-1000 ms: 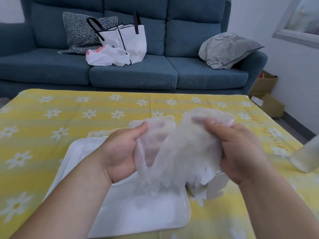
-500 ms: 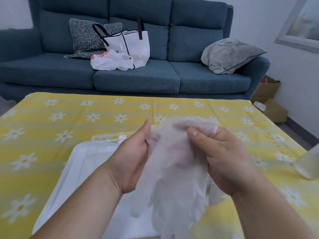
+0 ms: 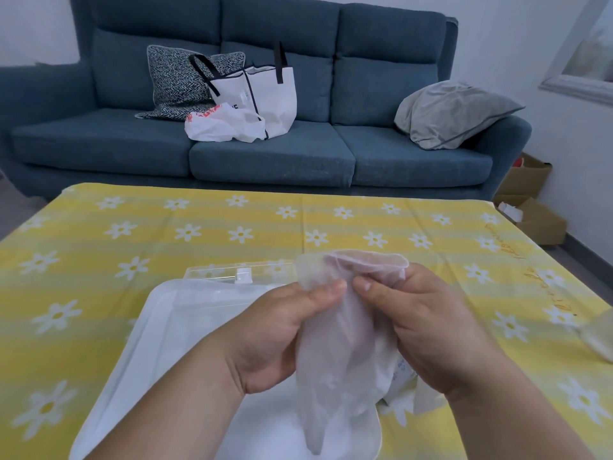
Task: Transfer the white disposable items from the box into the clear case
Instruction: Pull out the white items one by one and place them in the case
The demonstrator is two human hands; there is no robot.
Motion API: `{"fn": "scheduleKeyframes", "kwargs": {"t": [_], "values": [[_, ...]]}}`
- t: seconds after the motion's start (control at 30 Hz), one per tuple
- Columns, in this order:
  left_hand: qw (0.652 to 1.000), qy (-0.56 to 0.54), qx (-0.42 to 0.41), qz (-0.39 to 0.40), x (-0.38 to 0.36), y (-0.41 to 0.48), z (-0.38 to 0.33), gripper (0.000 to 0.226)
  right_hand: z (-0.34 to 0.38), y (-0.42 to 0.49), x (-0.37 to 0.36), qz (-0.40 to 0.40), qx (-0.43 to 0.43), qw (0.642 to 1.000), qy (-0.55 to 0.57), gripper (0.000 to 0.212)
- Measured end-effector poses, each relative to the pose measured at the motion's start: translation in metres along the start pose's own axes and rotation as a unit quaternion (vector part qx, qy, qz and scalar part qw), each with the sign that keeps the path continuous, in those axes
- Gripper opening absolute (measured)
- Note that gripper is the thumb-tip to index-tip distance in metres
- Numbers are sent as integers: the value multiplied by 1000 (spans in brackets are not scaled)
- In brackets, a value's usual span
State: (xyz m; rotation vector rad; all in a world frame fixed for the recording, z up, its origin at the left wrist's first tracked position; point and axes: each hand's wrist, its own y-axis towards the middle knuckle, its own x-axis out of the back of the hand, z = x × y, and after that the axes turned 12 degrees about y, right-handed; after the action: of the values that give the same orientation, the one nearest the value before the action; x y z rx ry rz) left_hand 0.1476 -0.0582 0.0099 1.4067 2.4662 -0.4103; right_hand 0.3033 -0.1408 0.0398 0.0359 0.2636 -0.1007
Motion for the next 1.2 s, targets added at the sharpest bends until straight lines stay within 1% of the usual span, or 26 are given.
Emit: {"fn": "scheduleKeyframes", "kwargs": {"t": [0.1,0.2,0.33,0.43,0.5,0.53,0.57,0.6,0.63,0.67,0.7,0.73,0.77,0.8,0.83,0.9,0.93,1.0,1.07,1.1,1.13,1.2], "values": [[998,24,10,-57,-5,2,2,42,1,0,0,-23,19,999,-27,30],[994,6,5,-106,-8,3,1,46,2,1,0,-72,41,995,-51,22],[990,43,-10,-131,-7,2,-4,39,1,3,2,-132,61,981,-126,14],[981,86,-17,-172,-5,2,-7,31,1,6,3,-186,44,967,-169,27],[974,132,-33,-179,-4,1,-10,25,0,8,2,-204,25,961,-184,34],[970,160,-42,-177,-4,1,-12,25,0,9,3,-215,23,955,-204,30],[966,186,-51,-173,-4,1,-13,27,-1,9,4,-229,28,945,-234,19],[961,209,-59,-171,-5,0,-15,29,0,9,5,-238,35,935,-262,17],[957,226,-67,-170,-5,-1,-18,31,3,7,3,-237,45,925,-295,36],[952,242,-76,-169,-6,-1,-19,32,6,6,1,-208,64,922,-321,55],[948,255,-86,-168,-6,-2,-20,30,8,5,1,-167,81,922,-341,69],[945,267,-95,-164,-6,-2,-20,28,10,4,-2,-119,93,925,-348,76],[941,278,-105,-158,-7,-2,-20,25,12,3,-7,-81,91,926,-356,76],[939,289,-114,-150,-7,-3,-21,24,13,3,-10,-61,88,928,-358,70],[935,301,-123,-143,-7,-4,-22,23,13,3,-11,-56,79,930,-354,57],[924,315,-157,-149,-5,-6,-25,14,16,3,-16,-61,74,936,-339,21],[923,306,-172,-158,-3,-6,-26,14,19,4,-17,-67,74,936,-337,12],[941,245,-178,-153,3,-7,-25,35,22,5,-18,-83,64,940,-325,21],[961,214,-140,-103,12,-10,-21,57,28,5,-22,-74,56,958,-273,23],[967,220,-110,-69,16,-12,-17,61,29,6,-25,-55,59,968,-239,23],[970,226,-76,-37,18,-15,-13,59,30,6,-29,-41,64,976,-205,22],[974,223,-19,-8,21,-18,-4,49,32,6,-36,-34,80,987,-133,23]]}}
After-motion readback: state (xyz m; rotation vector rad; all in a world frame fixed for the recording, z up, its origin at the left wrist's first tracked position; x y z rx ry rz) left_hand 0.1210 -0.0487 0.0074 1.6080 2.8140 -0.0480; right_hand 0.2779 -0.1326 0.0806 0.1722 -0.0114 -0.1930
